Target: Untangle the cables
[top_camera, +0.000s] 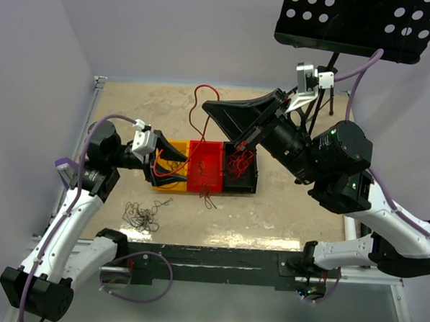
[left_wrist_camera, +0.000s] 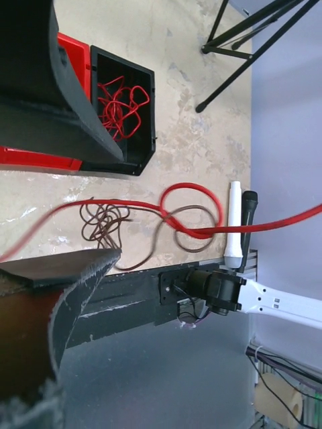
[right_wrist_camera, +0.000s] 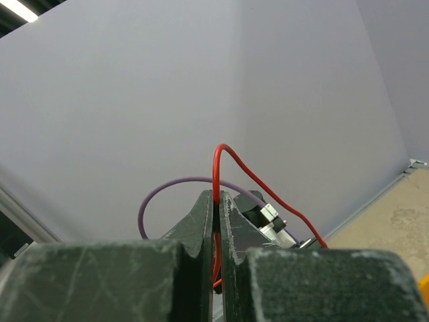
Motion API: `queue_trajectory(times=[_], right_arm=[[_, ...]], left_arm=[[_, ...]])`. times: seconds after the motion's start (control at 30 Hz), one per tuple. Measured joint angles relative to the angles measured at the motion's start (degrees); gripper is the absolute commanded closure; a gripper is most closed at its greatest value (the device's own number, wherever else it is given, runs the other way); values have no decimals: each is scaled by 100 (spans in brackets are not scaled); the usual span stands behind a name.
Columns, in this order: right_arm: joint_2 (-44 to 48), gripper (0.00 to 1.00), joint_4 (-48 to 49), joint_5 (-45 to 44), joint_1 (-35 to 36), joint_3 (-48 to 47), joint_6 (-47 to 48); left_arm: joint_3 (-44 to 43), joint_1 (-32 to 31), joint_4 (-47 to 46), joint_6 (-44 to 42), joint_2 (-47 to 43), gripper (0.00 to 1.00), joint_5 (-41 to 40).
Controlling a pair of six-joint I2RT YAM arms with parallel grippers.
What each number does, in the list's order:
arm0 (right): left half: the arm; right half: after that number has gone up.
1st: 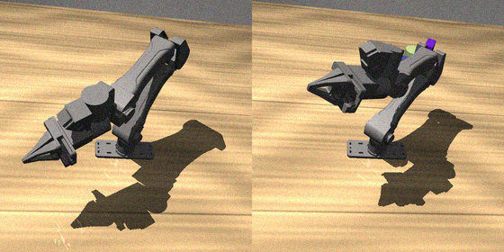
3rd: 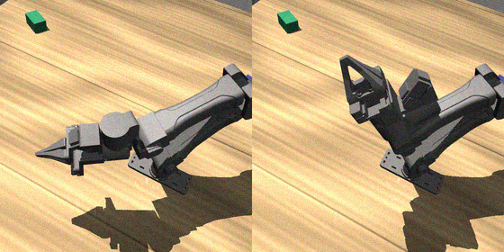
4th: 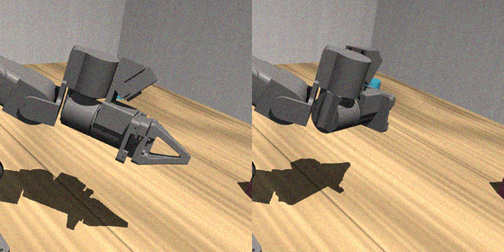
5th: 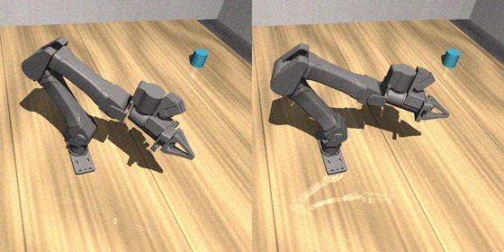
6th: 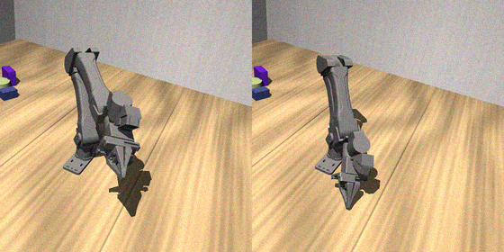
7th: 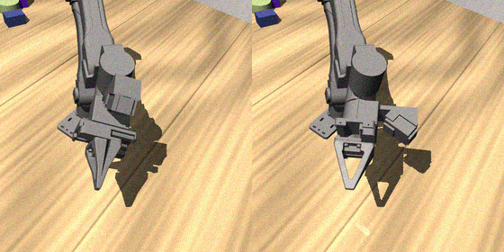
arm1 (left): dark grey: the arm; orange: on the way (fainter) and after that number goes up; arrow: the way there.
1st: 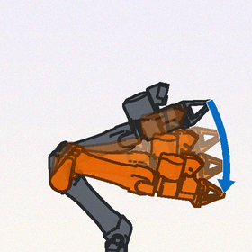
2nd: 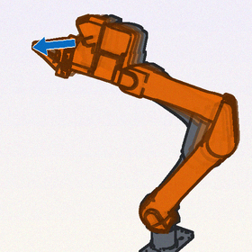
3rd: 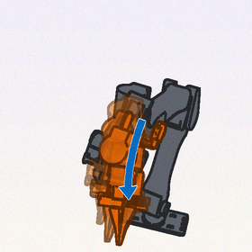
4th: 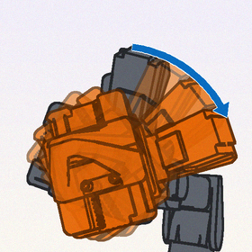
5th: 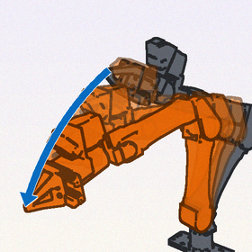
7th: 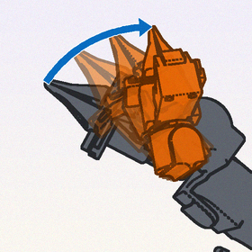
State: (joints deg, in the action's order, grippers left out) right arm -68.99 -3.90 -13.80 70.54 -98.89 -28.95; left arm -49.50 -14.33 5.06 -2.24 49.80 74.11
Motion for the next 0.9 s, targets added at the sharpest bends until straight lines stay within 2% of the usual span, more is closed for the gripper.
queue_trajectory(times=[0.13,0.5,0.6,0.9], right_arm=[[-2,100,22,4,0,44,-2],[-2,100,72,31,0,98,-42],[-2,100,76,22,0,125,-39],[-13,100,57,-46,0,188,4]], left_arm=[[0,0,-2,35,0,35,146],[-2,0,223,-70,0,34,380],[-37,0,638,-369,0,33,391],[-693,-2,2472,-2035,201,32,339]])
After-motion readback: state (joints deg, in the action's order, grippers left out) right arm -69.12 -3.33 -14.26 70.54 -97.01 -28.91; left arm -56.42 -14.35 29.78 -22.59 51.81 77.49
